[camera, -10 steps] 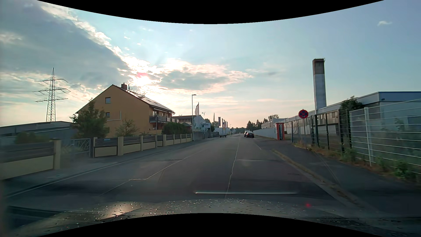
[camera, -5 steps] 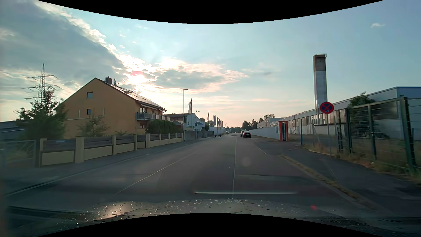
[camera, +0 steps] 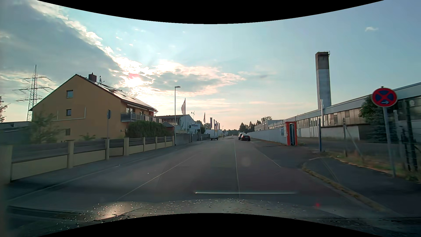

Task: Follow the waypoints while adhering to traffic rules and regulations

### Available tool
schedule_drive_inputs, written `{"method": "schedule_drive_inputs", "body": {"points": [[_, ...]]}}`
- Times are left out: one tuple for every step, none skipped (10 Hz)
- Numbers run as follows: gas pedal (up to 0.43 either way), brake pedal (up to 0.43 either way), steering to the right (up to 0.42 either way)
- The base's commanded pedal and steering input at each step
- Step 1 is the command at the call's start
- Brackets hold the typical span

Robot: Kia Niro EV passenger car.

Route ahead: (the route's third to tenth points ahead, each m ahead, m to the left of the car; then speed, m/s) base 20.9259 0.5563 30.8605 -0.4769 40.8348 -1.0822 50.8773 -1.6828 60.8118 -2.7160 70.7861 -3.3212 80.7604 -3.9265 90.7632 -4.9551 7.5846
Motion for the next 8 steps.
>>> {"method": "schedule_drive_inputs", "body": {"points": [[0.047, 0.000, 0.015], [0.047, 0.000, 0.015], [0.047, 0.000, 0.015], [0.047, 0.000, 0.012], [0.047, 0.000, 0.011], [0.047, 0.000, 0.009], [0.047, 0.000, 0.008], [0.047, 0.000, 0.009]]}}
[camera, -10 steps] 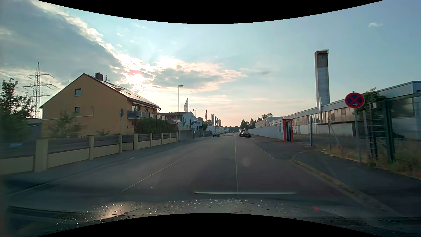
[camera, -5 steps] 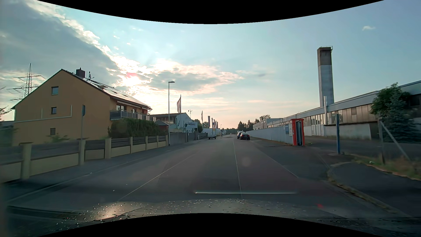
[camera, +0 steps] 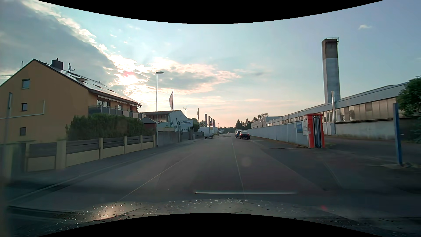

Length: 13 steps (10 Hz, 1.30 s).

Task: Follow the waypoints while adhering to traffic rules and regulations

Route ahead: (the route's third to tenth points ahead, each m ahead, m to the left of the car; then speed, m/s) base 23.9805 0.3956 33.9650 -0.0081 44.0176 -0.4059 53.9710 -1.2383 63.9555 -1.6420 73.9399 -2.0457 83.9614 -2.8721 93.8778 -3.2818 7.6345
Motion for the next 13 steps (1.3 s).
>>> {"method": "schedule_drive_inputs", "body": {"points": [[0.047, 0.000, 0.008], [0.047, 0.000, 0.006], [0.047, 0.000, 0.003], [0.047, 0.000, 0.000], [0.047, 0.000, 0.000], [0.047, 0.000, 0.000], [0.047, 0.000, 0.000], [0.047, 0.000, 0.000], [0.047, 0.000, 0.000], [0.047, 0.000, 0.000], [0.047, 0.000, 0.000], [0.047, 0.000, 0.000], [0.047, 0.000, 0.000]]}}
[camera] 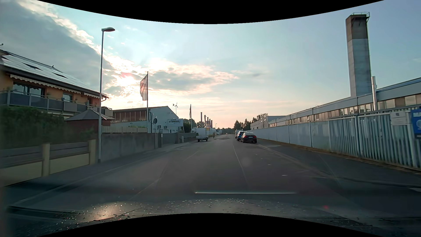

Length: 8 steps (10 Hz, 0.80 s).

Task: Follow the waypoints while adhering to traffic rules and regulations

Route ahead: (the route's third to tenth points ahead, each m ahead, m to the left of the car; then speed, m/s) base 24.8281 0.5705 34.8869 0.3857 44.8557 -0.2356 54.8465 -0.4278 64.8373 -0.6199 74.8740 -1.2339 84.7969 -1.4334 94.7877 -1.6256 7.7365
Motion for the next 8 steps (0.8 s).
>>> {"method": "schedule_drive_inputs", "body": {"points": [[0.047, 0.000, -0.002], [0.047, 0.000, -0.003], [0.047, 0.000, -0.004], [0.047, 0.000, -0.004], [0.047, 0.000, -0.004], [0.047, 0.000, -0.004], [0.047, 0.000, -0.002], [0.047, 0.000, -0.001]]}}
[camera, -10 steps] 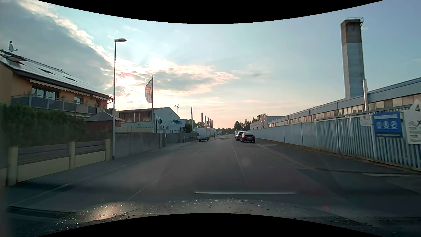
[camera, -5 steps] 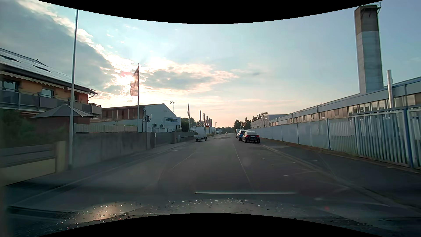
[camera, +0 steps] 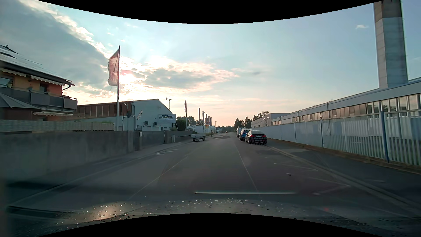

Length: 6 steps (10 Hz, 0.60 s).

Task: Follow the waypoints while adhering to traffic rules and regulations

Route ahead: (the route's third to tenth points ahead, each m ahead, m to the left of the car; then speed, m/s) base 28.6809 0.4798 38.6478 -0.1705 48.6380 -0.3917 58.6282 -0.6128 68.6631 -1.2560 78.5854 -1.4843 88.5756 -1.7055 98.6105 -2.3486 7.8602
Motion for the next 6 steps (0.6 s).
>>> {"method": "schedule_drive_inputs", "body": {"points": [[0.047, 0.000, -0.001], [0.047, 0.000, -0.001], [0.047, 0.000, -0.001], [0.047, 0.000, -0.001], [0.047, 0.000, -0.001], [0.047, 0.000, -0.001]]}}
